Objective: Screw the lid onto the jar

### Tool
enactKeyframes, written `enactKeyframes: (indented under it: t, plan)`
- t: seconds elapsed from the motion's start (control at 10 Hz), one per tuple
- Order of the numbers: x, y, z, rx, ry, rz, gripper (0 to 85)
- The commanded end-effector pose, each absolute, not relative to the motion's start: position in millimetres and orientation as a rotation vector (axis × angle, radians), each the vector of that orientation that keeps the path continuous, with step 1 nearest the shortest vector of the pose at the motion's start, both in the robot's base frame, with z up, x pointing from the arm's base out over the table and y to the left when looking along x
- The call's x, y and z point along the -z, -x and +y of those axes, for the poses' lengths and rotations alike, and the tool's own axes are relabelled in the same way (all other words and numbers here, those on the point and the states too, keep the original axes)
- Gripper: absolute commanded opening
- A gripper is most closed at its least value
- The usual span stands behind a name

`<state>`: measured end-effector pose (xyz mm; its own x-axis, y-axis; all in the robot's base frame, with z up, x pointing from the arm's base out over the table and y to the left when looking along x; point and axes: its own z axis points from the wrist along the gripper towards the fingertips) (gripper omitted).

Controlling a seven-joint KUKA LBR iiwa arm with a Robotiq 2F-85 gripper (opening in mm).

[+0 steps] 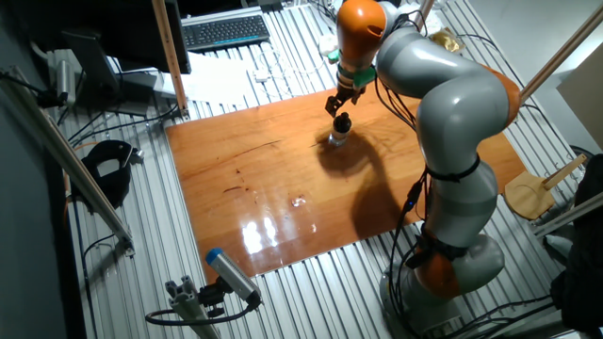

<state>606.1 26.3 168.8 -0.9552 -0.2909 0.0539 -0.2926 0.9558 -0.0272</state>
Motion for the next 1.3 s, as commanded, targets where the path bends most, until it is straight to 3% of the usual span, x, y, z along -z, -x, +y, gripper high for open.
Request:
enactKeyframes:
  t: [0.0, 1.2]
  plan:
    - [-165.6, -605.4, 25.1, -0.049, -0.46, -3.059, 85.0]
    - [-136.2, -597.2, 28.5, -0.026, -0.496, -3.078, 85.0]
